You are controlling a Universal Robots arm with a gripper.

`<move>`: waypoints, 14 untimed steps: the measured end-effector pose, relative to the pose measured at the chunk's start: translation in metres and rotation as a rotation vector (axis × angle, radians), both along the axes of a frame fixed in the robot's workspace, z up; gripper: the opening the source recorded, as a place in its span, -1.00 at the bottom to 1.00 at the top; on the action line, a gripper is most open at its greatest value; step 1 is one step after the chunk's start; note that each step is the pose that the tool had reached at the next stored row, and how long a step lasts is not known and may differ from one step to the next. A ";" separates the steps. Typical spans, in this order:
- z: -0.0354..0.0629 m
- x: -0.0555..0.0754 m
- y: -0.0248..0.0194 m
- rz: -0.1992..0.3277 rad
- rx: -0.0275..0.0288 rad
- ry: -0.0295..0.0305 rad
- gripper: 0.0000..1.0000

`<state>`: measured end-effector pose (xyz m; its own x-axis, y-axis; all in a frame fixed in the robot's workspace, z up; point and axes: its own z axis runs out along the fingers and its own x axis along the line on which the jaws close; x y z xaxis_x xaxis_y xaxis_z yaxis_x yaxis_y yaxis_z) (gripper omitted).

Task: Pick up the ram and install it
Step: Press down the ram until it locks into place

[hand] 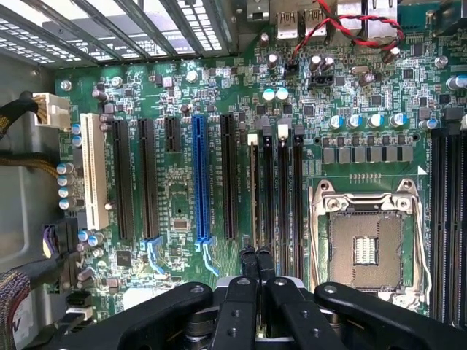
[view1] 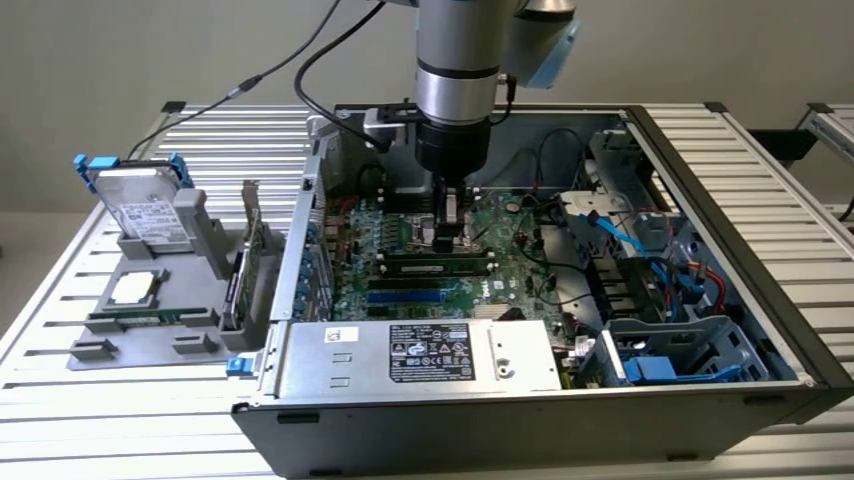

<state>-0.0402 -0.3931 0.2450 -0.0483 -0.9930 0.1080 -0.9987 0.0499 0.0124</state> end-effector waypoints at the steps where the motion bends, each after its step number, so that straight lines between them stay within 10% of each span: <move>1: 0.0001 0.000 0.0000 0.000 -0.0001 0.0000 -0.80; 14: 0.0001 0.000 -0.0001 0.003 -0.0002 0.0001 -0.80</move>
